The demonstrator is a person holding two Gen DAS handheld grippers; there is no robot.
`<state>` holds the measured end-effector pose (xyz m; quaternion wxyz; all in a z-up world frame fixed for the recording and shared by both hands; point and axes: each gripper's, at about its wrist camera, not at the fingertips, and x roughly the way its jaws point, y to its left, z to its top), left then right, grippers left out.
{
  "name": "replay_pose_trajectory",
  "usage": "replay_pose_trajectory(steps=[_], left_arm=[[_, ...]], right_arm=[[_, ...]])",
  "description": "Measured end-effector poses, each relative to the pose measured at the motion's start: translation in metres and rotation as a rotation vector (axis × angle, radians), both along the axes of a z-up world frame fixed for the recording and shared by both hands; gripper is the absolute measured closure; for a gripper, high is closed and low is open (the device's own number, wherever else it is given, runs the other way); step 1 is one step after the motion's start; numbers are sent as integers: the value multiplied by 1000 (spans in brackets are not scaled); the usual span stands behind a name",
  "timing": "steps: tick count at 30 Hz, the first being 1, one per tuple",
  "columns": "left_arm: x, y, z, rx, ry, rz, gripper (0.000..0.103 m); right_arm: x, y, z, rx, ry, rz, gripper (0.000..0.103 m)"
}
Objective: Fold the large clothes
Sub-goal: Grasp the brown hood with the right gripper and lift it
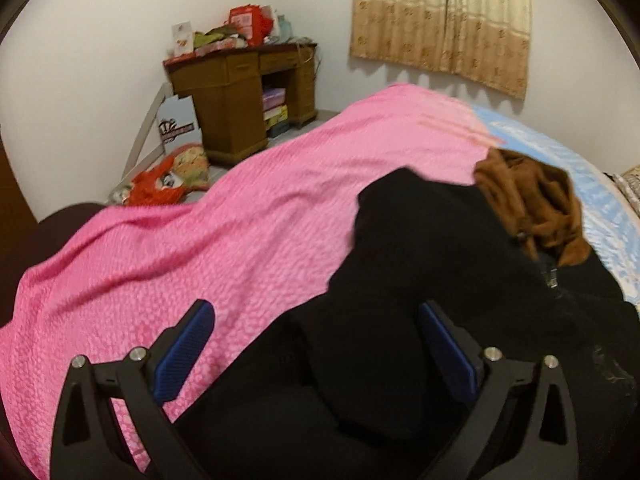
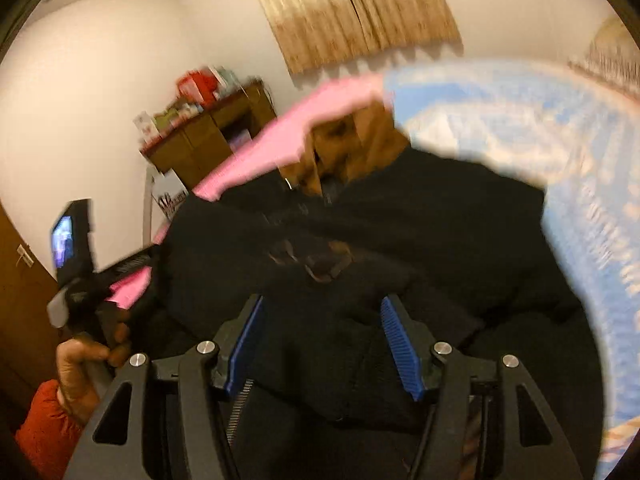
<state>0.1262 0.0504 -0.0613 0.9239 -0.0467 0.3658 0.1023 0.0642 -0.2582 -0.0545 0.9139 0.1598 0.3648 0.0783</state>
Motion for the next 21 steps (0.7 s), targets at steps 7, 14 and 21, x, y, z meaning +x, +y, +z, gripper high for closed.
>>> replay_pose_trajectory(steps=[7, 14, 21], left_arm=[[9, 15, -26, -112, 43, -37, 0], [-4, 5, 14, -71, 20, -108, 0], [60, -23, 111, -45, -68, -266, 0]], right_arm=[[9, -6, -30, 1, 21, -13, 42], [8, 2, -1, -63, 98, 55, 42], [49, -37, 110, -77, -48, 86, 42]])
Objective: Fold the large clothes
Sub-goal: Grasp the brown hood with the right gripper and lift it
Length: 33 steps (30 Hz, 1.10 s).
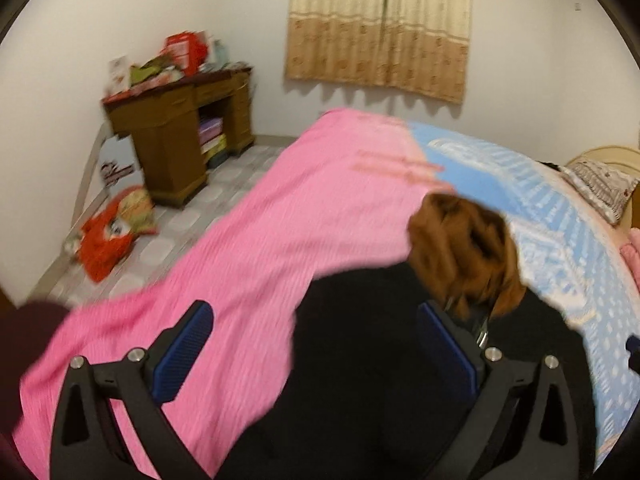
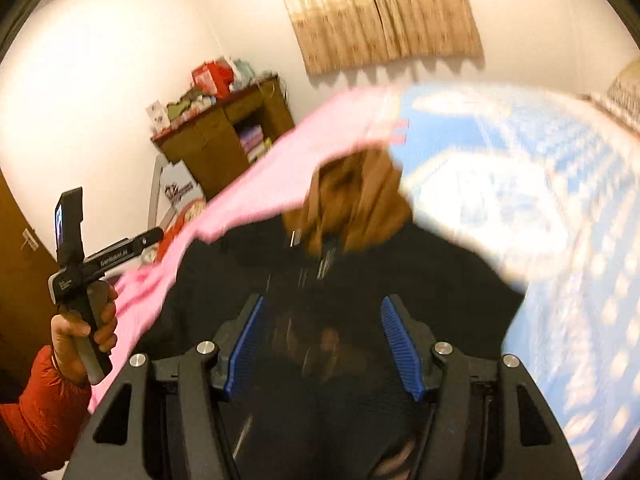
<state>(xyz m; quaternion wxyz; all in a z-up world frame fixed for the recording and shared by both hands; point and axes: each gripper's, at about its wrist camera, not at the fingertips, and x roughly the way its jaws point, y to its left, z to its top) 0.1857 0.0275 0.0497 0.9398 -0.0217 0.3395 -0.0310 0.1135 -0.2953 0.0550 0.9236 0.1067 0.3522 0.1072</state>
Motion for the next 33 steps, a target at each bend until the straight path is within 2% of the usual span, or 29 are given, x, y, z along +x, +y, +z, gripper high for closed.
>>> replay_pose_trajectory(steps=[3, 6, 8, 10, 14, 17, 18, 19, 20, 22, 23, 24, 25, 26, 28, 31, 33], left_arm=[[57, -27, 22, -3, 14, -47, 0], [111, -60, 24, 43, 13, -56, 0], [149, -83, 9, 48, 45, -63, 0], [172, -99, -8, 46, 95, -71, 0], [225, -133, -59, 102, 198, -39, 2], [249, -150, -85, 113, 249, -46, 2], [254, -154, -92, 119, 268, -54, 2], [258, -158, -97, 130, 284, -64, 2], [260, -162, -105, 154, 296, -66, 4], [264, -165, -126, 208, 349, -53, 15], [266, -165, -131, 197, 370, -51, 28], [264, -158, -131, 111, 371, -67, 46], [261, -154, -127, 71, 363, -72, 60], [255, -152, -119, 50, 357, -92, 93], [243, -150, -103, 43, 329, -95, 94], [205, -140, -50, 68, 171, -77, 94], [177, -132, -16, 55, 86, -75, 94]], right_arm=[[68, -25, 27, 5, -4, -39, 42], [131, -41, 29, 56, 19, -72, 42], [179, -46, 18, 61, 56, -84, 42], [226, -41, -4, 5, 106, -99, 42], [285, -36, -39, -40, 153, -101, 44], [322, -37, -66, -54, 200, -95, 46], [333, -39, -79, -51, 224, -95, 56], [339, -40, -87, -43, 237, -86, 72], [345, -40, -99, -37, 265, -72, 79], [349, -40, -117, -94, 299, -83, 85], [348, -41, -123, -109, 305, -91, 87], [345, -43, -126, -115, 302, -100, 92], [339, -47, -125, -114, 286, -109, 95], [333, -49, -121, -119, 265, -121, 95], [318, -57, -100, -135, 202, -151, 97], [285, -64, -53, -134, 95, -181, 97], [255, -60, -17, -161, 21, -185, 97]])
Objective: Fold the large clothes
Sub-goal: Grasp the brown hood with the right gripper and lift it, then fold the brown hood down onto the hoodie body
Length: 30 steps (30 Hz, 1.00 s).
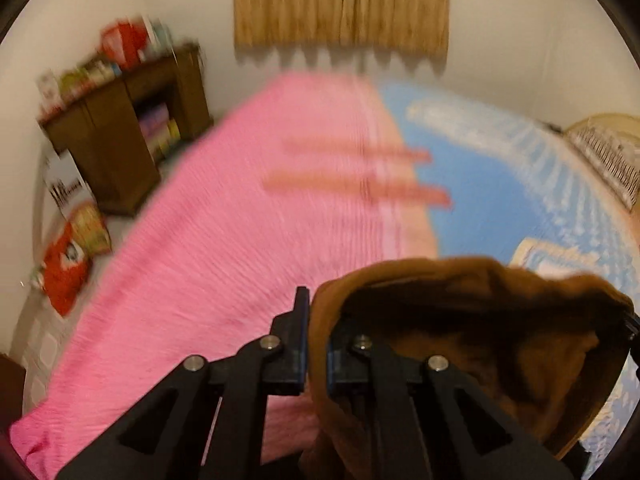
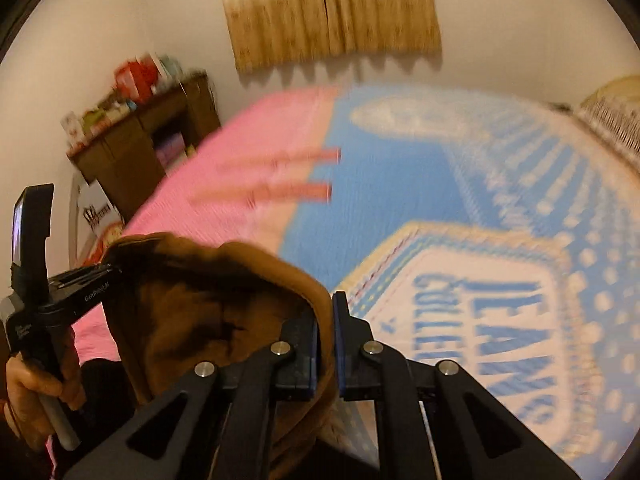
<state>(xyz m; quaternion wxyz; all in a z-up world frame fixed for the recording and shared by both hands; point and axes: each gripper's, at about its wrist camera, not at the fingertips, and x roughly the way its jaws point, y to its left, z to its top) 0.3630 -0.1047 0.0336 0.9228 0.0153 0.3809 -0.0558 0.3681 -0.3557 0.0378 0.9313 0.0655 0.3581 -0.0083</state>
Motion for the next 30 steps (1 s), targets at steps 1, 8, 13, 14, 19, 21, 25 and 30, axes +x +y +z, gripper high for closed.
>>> replay_pose_trajectory(steps=[1, 8, 13, 14, 19, 21, 25, 30], left_arm=[[-21, 6, 20, -21, -45, -8, 94], [-139, 58, 67, -122, -210, -39, 90], [-186, 81, 18, -138, -192, -15, 88], [-187, 80, 4, -112, -177, -4, 88], [-190, 81, -58, -5, -18, 67, 63], [-193, 89, -70, -25, 30, 56, 48], [-203, 102, -55, 13, 1, 19, 33], [-208, 119, -21, -12, -58, 59, 23]], right_arm=[[-12, 3, 11, -19, -24, 3, 97], [-146, 35, 51, -81, -188, 19, 97], [-203, 46, -4, -23, -154, -11, 97], [-208, 47, -17, -12, -134, -17, 97], [-217, 51, -87, -21, 43, -35, 94], [-222, 49, -102, -23, 116, -30, 83], [-251, 38, -101, -10, 132, 31, 65], [-285, 24, -60, 15, 12, 57, 49]])
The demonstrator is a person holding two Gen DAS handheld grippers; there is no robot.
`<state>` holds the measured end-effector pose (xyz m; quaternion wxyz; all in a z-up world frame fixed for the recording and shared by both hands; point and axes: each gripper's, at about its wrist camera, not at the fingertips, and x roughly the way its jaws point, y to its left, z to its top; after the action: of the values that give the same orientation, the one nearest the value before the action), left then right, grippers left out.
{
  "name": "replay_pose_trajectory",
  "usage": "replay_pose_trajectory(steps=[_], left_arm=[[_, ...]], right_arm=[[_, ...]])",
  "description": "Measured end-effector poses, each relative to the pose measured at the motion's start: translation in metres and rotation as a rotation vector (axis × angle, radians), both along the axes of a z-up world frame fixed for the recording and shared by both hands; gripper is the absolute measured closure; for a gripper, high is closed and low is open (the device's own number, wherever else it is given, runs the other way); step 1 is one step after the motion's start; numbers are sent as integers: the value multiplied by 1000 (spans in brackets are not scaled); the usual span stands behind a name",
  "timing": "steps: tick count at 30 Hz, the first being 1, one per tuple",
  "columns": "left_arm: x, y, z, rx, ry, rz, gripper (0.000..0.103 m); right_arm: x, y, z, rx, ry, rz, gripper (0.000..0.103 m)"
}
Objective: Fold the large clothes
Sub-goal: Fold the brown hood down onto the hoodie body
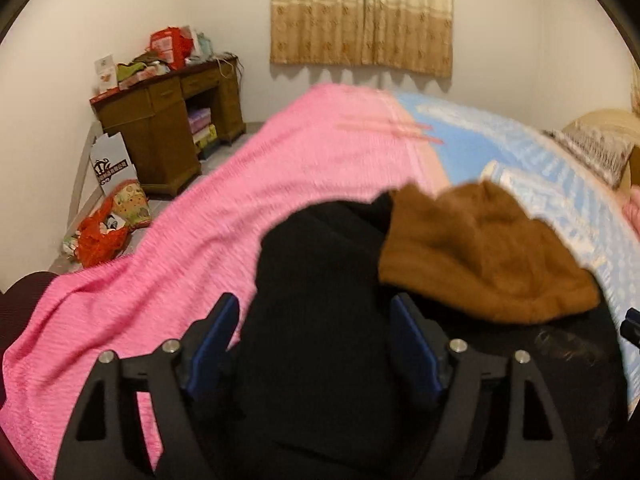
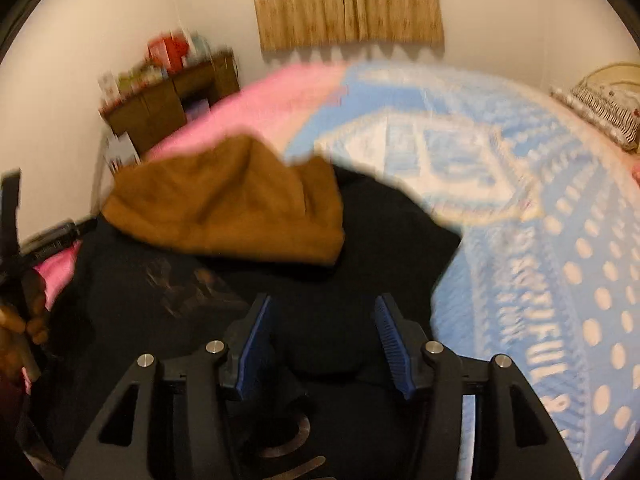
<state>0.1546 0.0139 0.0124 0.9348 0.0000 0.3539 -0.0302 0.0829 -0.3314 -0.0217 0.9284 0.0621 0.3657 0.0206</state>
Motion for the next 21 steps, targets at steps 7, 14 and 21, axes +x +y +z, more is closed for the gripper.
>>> replay_pose_trajectory(steps=[7, 14, 21], left_arm=[[35, -37, 28, -20, -110, 28, 22], [88, -47, -52, 30, 81, 146, 22], [121, -45, -86, 93, 176, 203, 4]], right_arm=[[49, 7, 50, 157, -124, 0, 52], [123, 31, -2, 247, -14, -7, 52], [137, 31, -55, 203, 34, 5, 52]])
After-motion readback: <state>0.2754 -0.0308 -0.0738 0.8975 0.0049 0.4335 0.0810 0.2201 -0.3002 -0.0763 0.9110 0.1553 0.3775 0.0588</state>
